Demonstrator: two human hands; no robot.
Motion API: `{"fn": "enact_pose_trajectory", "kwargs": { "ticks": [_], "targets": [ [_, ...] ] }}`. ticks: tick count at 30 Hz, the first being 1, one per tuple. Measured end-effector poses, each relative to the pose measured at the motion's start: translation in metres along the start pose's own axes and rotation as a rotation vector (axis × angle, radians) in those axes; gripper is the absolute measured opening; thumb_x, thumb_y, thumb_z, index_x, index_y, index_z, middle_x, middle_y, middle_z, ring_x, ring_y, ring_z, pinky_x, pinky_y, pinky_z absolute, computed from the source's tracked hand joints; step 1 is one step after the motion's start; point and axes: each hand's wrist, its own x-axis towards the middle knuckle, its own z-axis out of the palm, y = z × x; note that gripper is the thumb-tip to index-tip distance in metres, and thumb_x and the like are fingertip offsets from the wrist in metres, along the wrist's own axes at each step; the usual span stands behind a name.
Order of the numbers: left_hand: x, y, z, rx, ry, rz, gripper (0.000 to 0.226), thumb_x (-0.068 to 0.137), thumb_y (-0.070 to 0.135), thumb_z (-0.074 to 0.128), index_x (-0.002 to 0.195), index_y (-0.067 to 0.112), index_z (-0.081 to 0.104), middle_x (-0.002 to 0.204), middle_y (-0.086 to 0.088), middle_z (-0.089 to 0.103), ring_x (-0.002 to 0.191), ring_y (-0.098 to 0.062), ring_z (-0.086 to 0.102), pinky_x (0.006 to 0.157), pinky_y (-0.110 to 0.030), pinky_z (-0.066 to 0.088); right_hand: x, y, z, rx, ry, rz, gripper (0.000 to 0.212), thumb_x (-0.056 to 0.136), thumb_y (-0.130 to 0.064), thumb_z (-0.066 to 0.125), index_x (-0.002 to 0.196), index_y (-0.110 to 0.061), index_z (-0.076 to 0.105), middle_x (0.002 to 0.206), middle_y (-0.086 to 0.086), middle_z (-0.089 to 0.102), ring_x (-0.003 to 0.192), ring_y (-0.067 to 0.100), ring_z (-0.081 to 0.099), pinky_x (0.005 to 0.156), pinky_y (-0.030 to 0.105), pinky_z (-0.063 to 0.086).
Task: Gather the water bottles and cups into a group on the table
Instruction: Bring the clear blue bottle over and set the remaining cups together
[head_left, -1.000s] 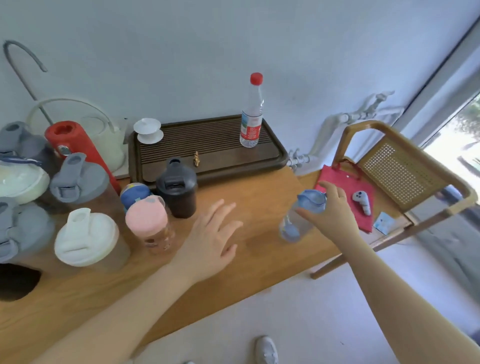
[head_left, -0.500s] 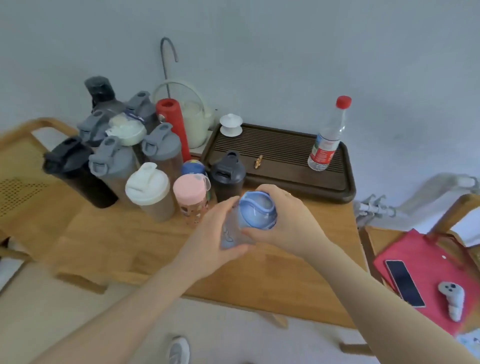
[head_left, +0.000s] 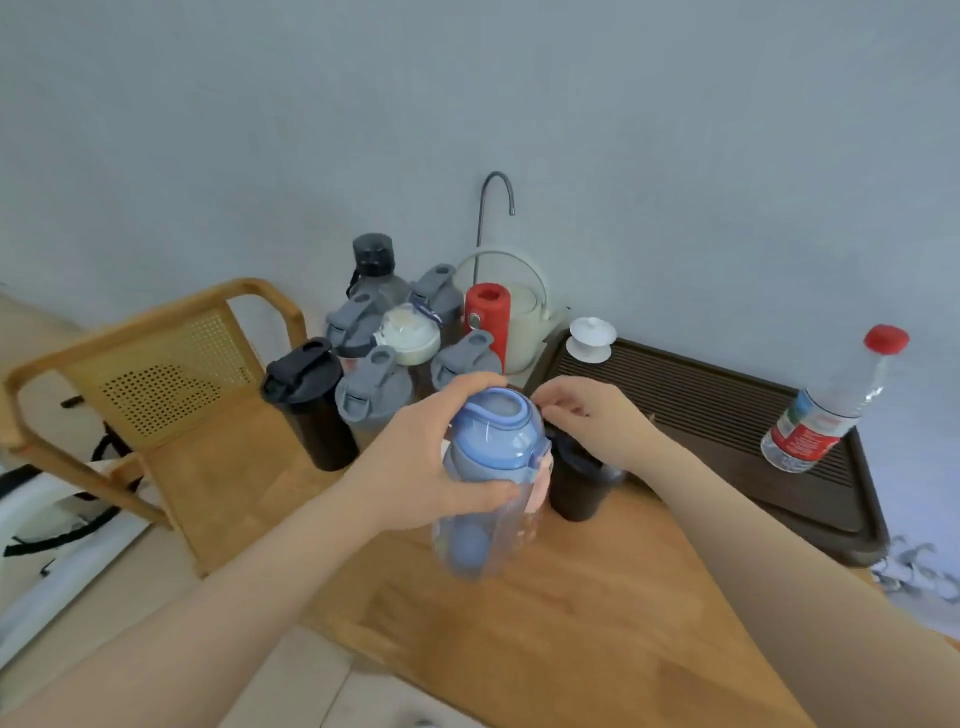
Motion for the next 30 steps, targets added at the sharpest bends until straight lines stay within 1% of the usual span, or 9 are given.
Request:
{"fn": "enact_pose_trajectory", "kwargs": {
  "ticks": [3,5,7,11,13,19,21,24,30],
  "targets": [
    [0.021,-0.010,-0.021,-0.051,-0.025,0.055,0.067,0.058,0.040,0.078,0.112,0.047,0.039,0.112,0.026,0.052,0.105,0.007,0.051,0.082,-0.002,0.038,0.037,0.010,0.003,-0.349,-0.260,0.045,0.031,0.086,-0.012,0.057,0.078,-0.041,0.048,0.086,-0.011,0.055,0.087,0.018,0.050,0.072,0.022,0.038],
    [0.031,-0.017,-0.032,-0.088,-0.028,0.089,0.066,0.060,0.033,0.081,0.111,0.044,0.040,0.113,0.030,0.048,0.105,0.009,0.049,0.081,-0.002,0.038,0.051,0.011,0.006,-0.457,-0.349,0.055,0.044,0.083,-0.014,0.060,0.065,-0.040,0.030,0.073,-0.020,0.038,0.082,0.016,0.041,0.060,0.020,0.031],
    [0.037,-0.025,-0.038,-0.120,-0.046,0.104,0.066,0.061,0.024,0.082,0.110,0.041,0.041,0.109,0.035,0.048,0.104,0.011,0.048,0.079,0.000,0.038,0.057,0.013,0.011,-0.457,-0.401,0.065,0.046,0.081,-0.014,0.064,0.065,-0.039,0.028,0.071,-0.020,0.035,0.079,0.014,0.039,0.059,0.017,0.030],
    [0.046,-0.044,-0.045,-0.220,-0.096,0.080,0.065,0.058,0.032,0.079,0.110,0.042,0.043,0.111,0.031,0.050,0.105,0.009,0.050,0.078,-0.002,0.040,0.071,0.014,0.019,-0.456,-0.472,0.123,0.038,0.077,-0.016,0.070,0.074,-0.037,0.038,0.081,-0.015,0.045,0.087,0.013,0.042,0.075,0.026,0.034],
    [0.049,-0.050,-0.047,-0.261,-0.110,0.053,0.065,0.055,0.037,0.075,0.111,0.042,0.044,0.111,0.029,0.052,0.104,0.006,0.052,0.079,-0.003,0.041,0.077,0.013,0.022,-0.466,-0.508,0.136,0.027,0.077,-0.017,0.071,0.092,-0.029,0.052,0.097,-0.004,0.055,0.089,0.014,0.043,0.074,0.025,0.035],
    [0.058,-0.061,-0.057,-0.302,-0.095,0.046,0.064,0.054,0.039,0.074,0.111,0.042,0.046,0.108,0.032,0.054,0.102,0.007,0.054,0.077,-0.004,0.042,0.088,0.008,0.026,-0.681,-0.588,0.106,0.047,0.074,-0.025,0.072,0.116,-0.014,0.052,0.111,0.010,0.061,0.087,0.021,0.049,0.074,0.030,0.041],
    [0.062,-0.062,-0.058,-0.333,-0.083,0.044,0.061,0.052,0.039,0.073,0.108,0.044,0.049,0.106,0.032,0.056,0.099,0.005,0.056,0.076,-0.006,0.044,0.088,0.006,0.016,-0.703,-0.522,0.074,0.050,0.070,-0.029,0.074,0.114,-0.018,0.052,0.103,0.005,0.062,0.092,0.024,0.055,0.069,0.028,0.041],
    [0.071,-0.058,-0.057,-0.372,-0.086,0.089,0.060,0.052,0.037,0.074,0.107,0.043,0.051,0.106,0.025,0.057,0.099,0.001,0.057,0.078,-0.009,0.045,0.076,-0.010,-0.021,-0.650,-0.301,0.065,0.047,0.065,-0.032,0.072,0.108,-0.027,0.053,0.078,-0.010,0.053,0.077,0.018,0.047,0.056,0.023,0.033],
    [0.107,-0.033,-0.046,-0.452,-0.082,0.202,0.054,0.053,0.039,0.074,0.102,0.049,0.052,0.106,0.020,0.060,0.100,-0.005,0.060,0.082,-0.020,0.051,0.024,-0.050,-0.099,-0.505,0.168,0.079,0.061,0.053,-0.044,0.061,0.110,-0.021,0.056,0.096,-0.002,0.066,0.084,0.023,0.059,0.074,0.034,0.048]
  ]
}}
